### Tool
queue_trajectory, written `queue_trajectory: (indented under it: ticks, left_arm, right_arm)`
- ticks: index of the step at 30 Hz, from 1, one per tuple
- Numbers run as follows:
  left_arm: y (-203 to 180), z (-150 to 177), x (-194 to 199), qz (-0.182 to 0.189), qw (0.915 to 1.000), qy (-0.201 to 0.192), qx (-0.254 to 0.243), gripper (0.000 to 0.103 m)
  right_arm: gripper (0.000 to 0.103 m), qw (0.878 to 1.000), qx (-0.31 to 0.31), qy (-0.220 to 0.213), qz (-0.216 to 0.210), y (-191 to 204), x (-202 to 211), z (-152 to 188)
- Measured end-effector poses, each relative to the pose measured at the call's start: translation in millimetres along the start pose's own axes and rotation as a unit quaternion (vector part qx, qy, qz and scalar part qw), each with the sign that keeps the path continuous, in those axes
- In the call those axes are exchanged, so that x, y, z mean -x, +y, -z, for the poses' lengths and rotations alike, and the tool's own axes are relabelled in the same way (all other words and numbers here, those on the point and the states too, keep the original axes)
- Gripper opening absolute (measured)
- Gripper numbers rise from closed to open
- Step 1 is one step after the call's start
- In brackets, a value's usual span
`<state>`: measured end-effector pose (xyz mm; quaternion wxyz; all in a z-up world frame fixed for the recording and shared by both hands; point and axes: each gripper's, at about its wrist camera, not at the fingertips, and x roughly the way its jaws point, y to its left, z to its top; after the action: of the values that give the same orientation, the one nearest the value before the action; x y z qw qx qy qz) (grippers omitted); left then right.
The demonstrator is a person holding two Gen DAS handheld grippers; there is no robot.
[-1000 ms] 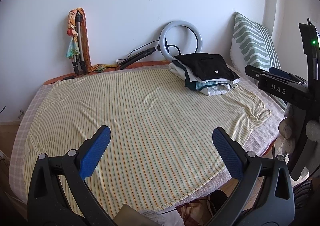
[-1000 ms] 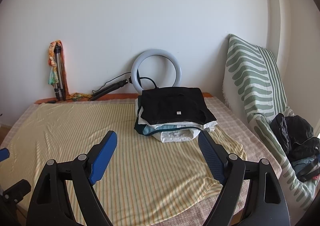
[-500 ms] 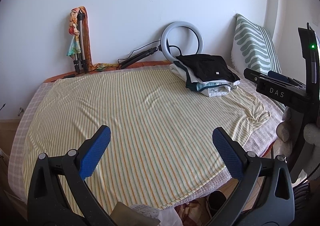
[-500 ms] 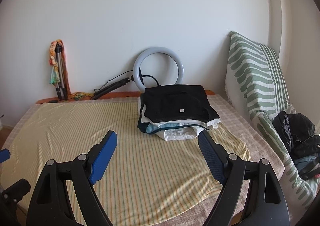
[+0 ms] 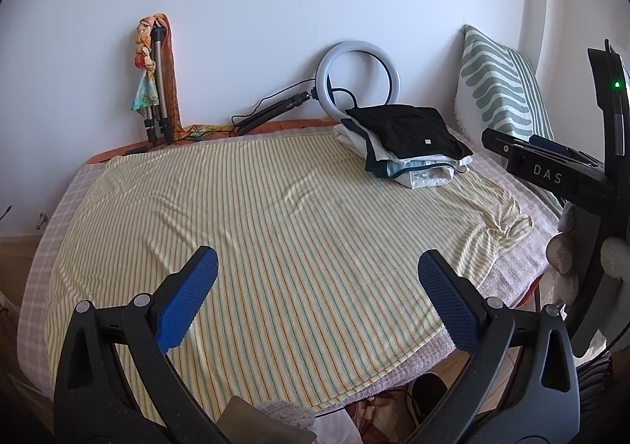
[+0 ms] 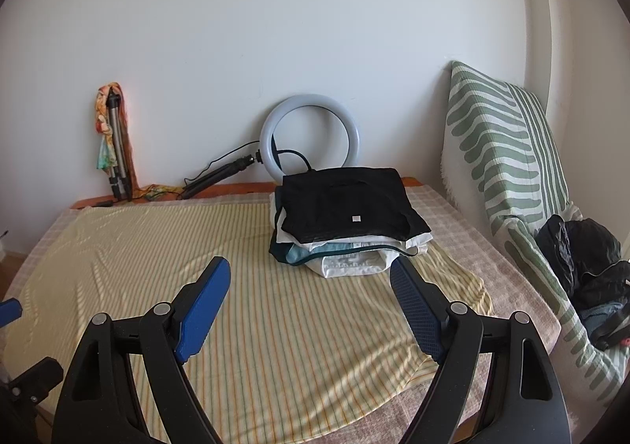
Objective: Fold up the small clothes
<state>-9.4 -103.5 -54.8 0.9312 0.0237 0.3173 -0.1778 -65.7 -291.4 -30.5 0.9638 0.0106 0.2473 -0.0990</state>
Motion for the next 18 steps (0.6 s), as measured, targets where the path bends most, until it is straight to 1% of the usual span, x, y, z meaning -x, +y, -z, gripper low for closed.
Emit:
queue_trajectory:
  ticks: [18]
  left_arm:
    - [7.2,-1.7,1.8,-0.006,1.0000,-0.005,-0.005,0.103]
  right_arm:
    - [0.083,1.000,-0.003,0.002,0.002,1.9,2.6,2.2]
